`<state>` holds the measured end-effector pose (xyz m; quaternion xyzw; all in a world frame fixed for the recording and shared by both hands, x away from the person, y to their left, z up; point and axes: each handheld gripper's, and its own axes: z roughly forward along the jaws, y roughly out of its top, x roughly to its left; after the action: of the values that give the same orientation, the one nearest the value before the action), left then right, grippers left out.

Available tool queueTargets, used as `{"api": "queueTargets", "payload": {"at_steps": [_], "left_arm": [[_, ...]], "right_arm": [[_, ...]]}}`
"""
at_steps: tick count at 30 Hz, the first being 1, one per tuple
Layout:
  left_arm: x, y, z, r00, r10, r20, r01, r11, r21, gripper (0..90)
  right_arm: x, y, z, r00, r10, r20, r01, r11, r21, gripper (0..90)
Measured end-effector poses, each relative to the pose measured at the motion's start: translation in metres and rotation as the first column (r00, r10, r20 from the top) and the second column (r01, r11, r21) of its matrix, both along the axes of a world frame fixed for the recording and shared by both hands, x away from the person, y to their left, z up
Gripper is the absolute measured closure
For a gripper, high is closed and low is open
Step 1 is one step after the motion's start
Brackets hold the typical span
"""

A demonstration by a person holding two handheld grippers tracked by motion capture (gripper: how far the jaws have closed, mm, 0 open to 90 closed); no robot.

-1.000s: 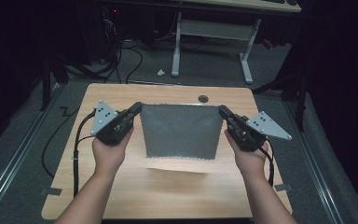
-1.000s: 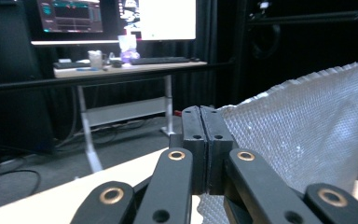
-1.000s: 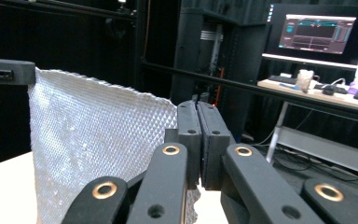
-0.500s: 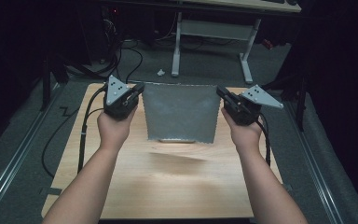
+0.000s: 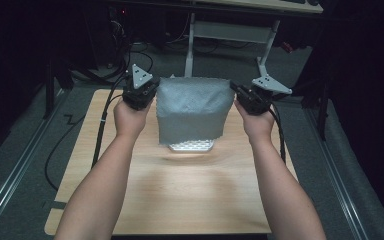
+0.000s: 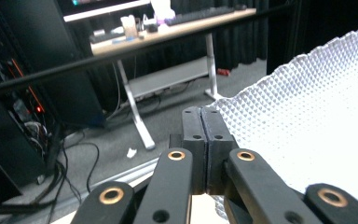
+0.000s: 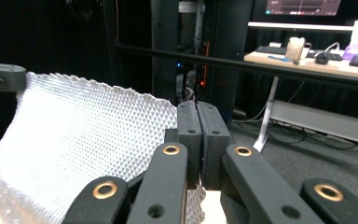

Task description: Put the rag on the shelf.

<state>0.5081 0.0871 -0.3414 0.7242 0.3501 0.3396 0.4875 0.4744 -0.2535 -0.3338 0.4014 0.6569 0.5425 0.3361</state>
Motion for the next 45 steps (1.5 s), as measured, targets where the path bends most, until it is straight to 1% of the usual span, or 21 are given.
{"api": "queueTargets", "payload": {"at_steps": [1, 2, 4, 8, 9, 11, 13, 15, 18, 20, 22, 26, 28, 30, 32, 33, 34, 35, 37, 40, 45], "left_arm": [[0.004, 0.0, -0.004, 0.9995, -0.003, -0.031, 0.003, 1.0, -0.007, 89.5], [0.007, 0.0, -0.009, 0.9983, -0.007, -0.059, 0.007, 1.0, 0.0, 89.5], [0.011, 0.001, -0.018, 0.9965, -0.001, -0.083, 0.003, 0.9997, 0.024, 89.5], [0.014, 0.004, -0.035, 0.9907, -0.005, -0.136, 0.007, 0.9998, 0.02, 89.5], [0.014, 0.005, -0.04, 0.9889, -0.013, -0.148, 0.016, 0.9997, 0.017, 89.5], [0.014, 0.006, -0.048, 0.9849, -0.026, -0.171, 0.029, 0.9995, 0.013, 89.5], [0.014, 0.006, -0.054, 0.978, -0.048, -0.203, 0.053, 0.9984, 0.021, 89.5], [0.011, 0.006, -0.061, 0.9743, -0.067, -0.215, 0.073, 0.9971, 0.02, 89.5], [0.008, 0.009, -0.071, 0.9678, -0.081, -0.238, 0.083, 0.9965, -0.002, 89.5], [0.005, 0.01, -0.077, 0.9653, -0.088, -0.246, 0.088, 0.9961, -0.009, 89.5], [0.002, 0.011, -0.083, 0.9621, -0.099, -0.254, 0.095, 0.995, -0.031, 89.5], [-0.003, 0.011, -0.094, 0.9558, -0.119, -0.269, 0.108, 0.9926, -0.056, 89.5], [-0.004, 0.011, -0.1, 0.9514, -0.13, -0.279, 0.117, 0.9911, -0.064, 89.5], [-0.005, 0.009, -0.104, 0.9458, -0.139, -0.294, 0.125, 0.99, -0.065, 89.5], [-0.006, 0.007, -0.108, 0.9446, -0.144, -0.295, 0.131, 0.9894, -0.062, 89.5], [-0.007, 0.006, -0.109, 0.9435, -0.148, -0.296, 0.133, 0.9886, -0.071, 89.5], [-0.007, 0.005, -0.11, 0.941, -0.152, -0.302, 0.135, 0.9879, -0.077, 89.5], [-0.008, 0.005, -0.112, 0.9402, -0.154, -0.304, 0.137, 0.9876, -0.077, 89.4], [-0.009, 0.004, -0.114, 0.9369, -0.157, -0.312, 0.139, 0.9871, -0.079, 89.4], [-0.011, 0.005, -0.118, 0.9345, -0.154, -0.321, 0.138, 0.9877, -0.073, 89.4], [-0.01, 0.005, -0.126, 0.9271, -0.143, -0.346, 0.125, 0.9894, -0.074, 89.2]], "right_arm": [[0.003, 0.0, -0.002, 0.9999, 0.003, -0.011, -0.003, 1.0, -0.005, 89.8], [0.006, 0.001, -0.004, 0.9999, 0.004, -0.015, -0.004, 1.0, -0.014, 89.8], [0.012, 0.002, -0.01, 0.9993, 0.009, -0.036, -0.01, 0.999, -0.036, 89.9], [0.021, 0.007, -0.026, 0.9977, 0.009, -0.068, -0.016, 0.995, -0.095, 89.8], [0.023, 0.008, -0.03, 0.9968, 0.006, -0.079, -0.013, 0.995, -0.098, 89.8], [0.025, 0.007, -0.039, 0.9959, 0.013, -0.09, -0.021, 0.996, -0.088, 89.9], [0.026, 0.007, -0.047, 0.9937, 0.007, -0.112, -0.018, 0.995, -0.097, 89.8], [0.026, 0.005, -0.055, 0.991, 0.009, -0.134, -0.023, 0.995, -0.1, 89.8], [0.025, 0.003, -0.067, 0.9875, 0.013, -0.157, -0.028, 0.996, -0.089, 89.8], [0.022, 0.002, -0.075, 0.986, 0.016, -0.166, -0.031, 0.995, -0.09, 89.8], [0.019, 0.003, -0.081, 0.9854, 0.019, -0.169, -0.034, 0.996, -0.083, 89.8], [0.014, 0.002, -0.09, 0.9834, 0.03, -0.179, -0.043, 0.997, -0.069, 89.7], [0.012, 0.002, -0.094, 0.981, 0.03, -0.192, -0.043, 0.997, -0.062, 89.7], [0.01, 0.002, -0.098, 0.9799, 0.031, -0.197, -0.045, 0.997, -0.067, 89.7], [0.008, 0.002, -0.103, 0.9785, 0.035, -0.203, -0.05, 0.996, -0.07, 89.7], [0.007, 0.002, -0.105, 0.9779, 0.04, -0.205, -0.054, 0.997, -0.064, 89.7], [0.006, 0.002, -0.107, 0.9786, 0.042, -0.202, -0.055, 0.997, -0.059, 89.7], [0.005, 0.002, -0.109, 0.9786, 0.042, -0.202, -0.054, 0.997, -0.052, 89.7], [0.003, 0.001, -0.113, 0.976, 0.041, -0.214, -0.054, 0.997, -0.056, 89.7], [0.002, 0.001, -0.117, 0.9729, 0.031, -0.229, -0.047, 0.997, -0.065, 89.7], [0.002, 0.004, -0.123, 0.9701, 0.028, -0.241, -0.047, 0.996, -0.075, 89.7]]}}
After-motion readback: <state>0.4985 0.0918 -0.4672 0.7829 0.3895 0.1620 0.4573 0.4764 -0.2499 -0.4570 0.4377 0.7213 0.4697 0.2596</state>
